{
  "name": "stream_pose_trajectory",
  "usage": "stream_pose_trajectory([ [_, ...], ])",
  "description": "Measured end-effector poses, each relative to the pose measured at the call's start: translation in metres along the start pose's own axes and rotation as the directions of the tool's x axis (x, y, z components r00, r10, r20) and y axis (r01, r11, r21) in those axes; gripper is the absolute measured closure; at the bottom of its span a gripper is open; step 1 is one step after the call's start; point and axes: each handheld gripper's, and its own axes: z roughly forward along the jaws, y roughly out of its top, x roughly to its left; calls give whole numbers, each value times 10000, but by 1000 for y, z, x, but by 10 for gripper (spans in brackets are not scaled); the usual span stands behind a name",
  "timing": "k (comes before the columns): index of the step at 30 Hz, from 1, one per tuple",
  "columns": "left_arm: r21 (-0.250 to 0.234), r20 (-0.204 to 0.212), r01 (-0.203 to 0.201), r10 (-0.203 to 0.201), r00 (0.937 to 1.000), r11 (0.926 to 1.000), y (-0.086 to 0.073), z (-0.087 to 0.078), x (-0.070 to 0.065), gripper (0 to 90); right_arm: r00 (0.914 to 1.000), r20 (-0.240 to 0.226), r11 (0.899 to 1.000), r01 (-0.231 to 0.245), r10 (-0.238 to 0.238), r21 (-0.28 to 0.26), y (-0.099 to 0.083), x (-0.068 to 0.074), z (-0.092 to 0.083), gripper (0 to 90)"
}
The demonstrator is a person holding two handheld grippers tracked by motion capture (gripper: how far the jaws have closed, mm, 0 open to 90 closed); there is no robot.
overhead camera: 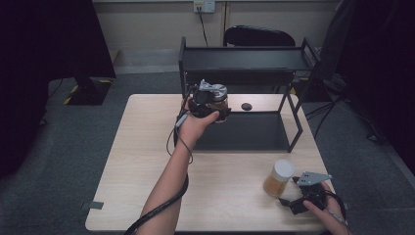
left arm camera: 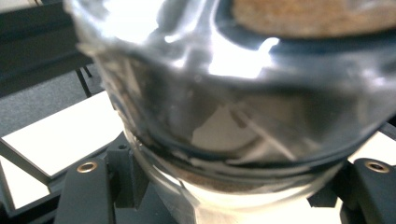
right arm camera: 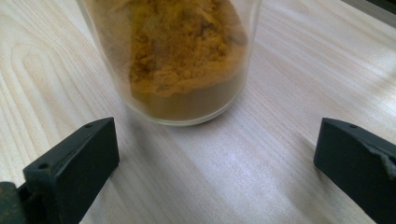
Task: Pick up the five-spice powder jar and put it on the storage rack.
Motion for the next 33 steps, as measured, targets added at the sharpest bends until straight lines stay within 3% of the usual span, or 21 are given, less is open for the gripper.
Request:
stream_pose_trajectory([
  [5, 62, -174, -188, 189, 9997, 9998, 12, -8, -1, 316, 10000, 0, 10000, -7, 7, 5, 0, 0, 0, 0],
  [25, -265, -236, -292, 286, 9993, 9992, 54, -34, -3, 316, 10000, 3, 10000, -15, 15, 4, 0, 0, 0, 0],
  [33, -118, -399, -495, 490, 9980, 9987, 74, -38, -8, 316, 10000, 3, 10000, -13, 13, 6, 0, 0, 0, 0],
])
